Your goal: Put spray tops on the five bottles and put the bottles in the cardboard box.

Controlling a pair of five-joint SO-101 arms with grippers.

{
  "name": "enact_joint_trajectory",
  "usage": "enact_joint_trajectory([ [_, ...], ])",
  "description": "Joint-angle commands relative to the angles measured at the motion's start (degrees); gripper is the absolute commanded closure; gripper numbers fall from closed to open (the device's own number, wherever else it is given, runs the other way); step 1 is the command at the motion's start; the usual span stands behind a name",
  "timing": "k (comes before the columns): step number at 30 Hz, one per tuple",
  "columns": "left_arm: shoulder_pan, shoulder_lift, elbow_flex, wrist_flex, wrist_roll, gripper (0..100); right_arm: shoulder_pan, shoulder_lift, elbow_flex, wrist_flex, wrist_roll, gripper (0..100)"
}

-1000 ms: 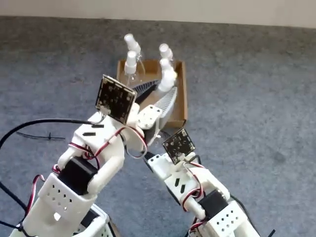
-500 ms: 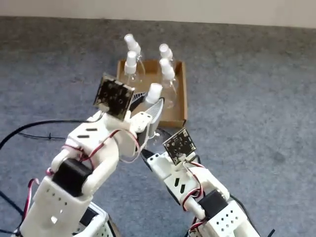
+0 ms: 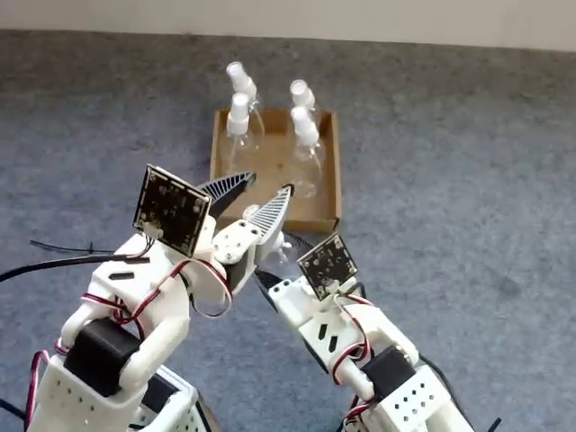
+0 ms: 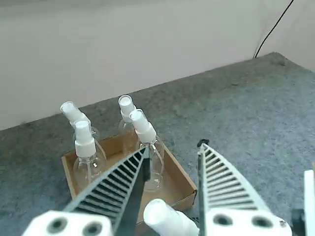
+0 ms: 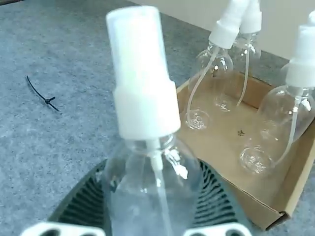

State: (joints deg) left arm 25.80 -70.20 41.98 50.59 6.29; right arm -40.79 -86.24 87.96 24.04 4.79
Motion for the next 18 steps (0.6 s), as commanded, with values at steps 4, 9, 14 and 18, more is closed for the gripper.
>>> enact_joint_trajectory([
  [4,-12.62,0.57,0.04,0.44,-0.62,85,-0.22,-0.84,-0.48,-1.27,-0.35,99.5],
  [9,-14.29,0.22,4.26,3.25,-9.05,94,-0.22,-0.84,-0.66,-1.27,-0.35,99.5],
  [14,-6.64,0.13,6.73,3.96,-14.15,98,-0.22,-0.84,-0.66,-1.27,-0.35,99.5],
  [18,-1.36,0.48,5.23,3.87,-14.42,98,-0.22,-0.84,-0.48,-1.27,-0.35,99.5],
])
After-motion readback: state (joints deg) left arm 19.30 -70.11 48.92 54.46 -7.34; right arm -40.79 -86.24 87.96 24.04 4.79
